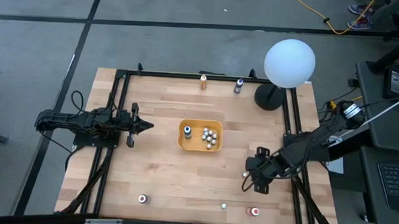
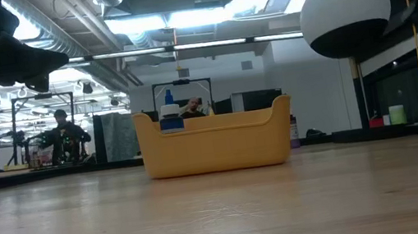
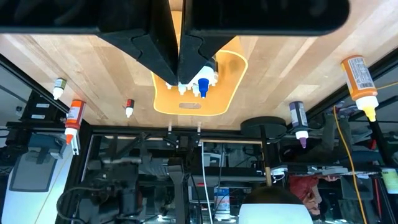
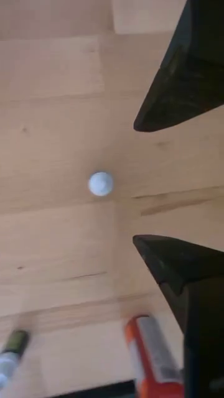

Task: Pick & Place food coloring
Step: Put the red food coloring bottle into the yellow bin

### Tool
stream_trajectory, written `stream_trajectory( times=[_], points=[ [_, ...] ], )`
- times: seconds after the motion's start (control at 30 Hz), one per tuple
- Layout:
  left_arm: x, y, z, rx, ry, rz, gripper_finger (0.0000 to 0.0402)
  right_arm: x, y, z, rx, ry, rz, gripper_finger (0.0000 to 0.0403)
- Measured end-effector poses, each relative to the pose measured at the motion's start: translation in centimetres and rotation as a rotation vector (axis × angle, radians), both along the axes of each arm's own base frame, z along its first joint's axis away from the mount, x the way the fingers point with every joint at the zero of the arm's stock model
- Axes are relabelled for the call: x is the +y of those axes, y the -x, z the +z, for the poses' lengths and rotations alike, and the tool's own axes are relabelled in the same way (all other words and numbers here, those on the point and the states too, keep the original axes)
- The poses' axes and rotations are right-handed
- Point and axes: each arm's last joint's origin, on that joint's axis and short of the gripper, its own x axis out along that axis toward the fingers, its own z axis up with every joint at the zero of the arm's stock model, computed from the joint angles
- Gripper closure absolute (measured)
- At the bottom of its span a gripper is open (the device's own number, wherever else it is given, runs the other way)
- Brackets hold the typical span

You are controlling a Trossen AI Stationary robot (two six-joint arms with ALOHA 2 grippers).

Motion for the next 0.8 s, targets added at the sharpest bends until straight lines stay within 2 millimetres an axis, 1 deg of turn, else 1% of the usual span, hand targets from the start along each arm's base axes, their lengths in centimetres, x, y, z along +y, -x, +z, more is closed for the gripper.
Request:
stream_trajectory(
  times=[0.13, 0.3, 0.43, 0.57, 0.7, 0.8],
  points=[
    [0.0, 0.0, 0.0, 0.000, 0.000, 0.000, 0.0395, -0.6, -0.5, -1.0, -0.026, -0.022, -0.032, 0.0131],
    [0.0, 0.0, 0.0, 0.000, 0.000, 0.000, 0.0393, -1.3, -1.2, -2.7, 0.014, -0.014, -0.032, 0.0140],
    [0.0, 0.0, 0.0, 0.000, 0.000, 0.000, 0.0391, -1.1, -2.0, -3.7, 0.025, -0.055, -0.015, 0.0141],
    [0.0, 0.0, 0.0, 0.000, 0.000, 0.000, 0.0393, -0.7, -2.7, -4.2, 0.002, -0.068, -0.017, 0.0141],
    [0.0, 0.0, 0.0, 0.000, 0.000, 0.000, 0.0395, -0.8, -3.0, -5.1, 0.030, -0.062, -0.028, 0.0142],
    [0.0, 0.0, 0.0, 0.000, 0.000, 0.000, 0.0393, -0.8, -3.1, -5.5, 0.059, -0.068, -0.027, 0.0151]
  ],
)
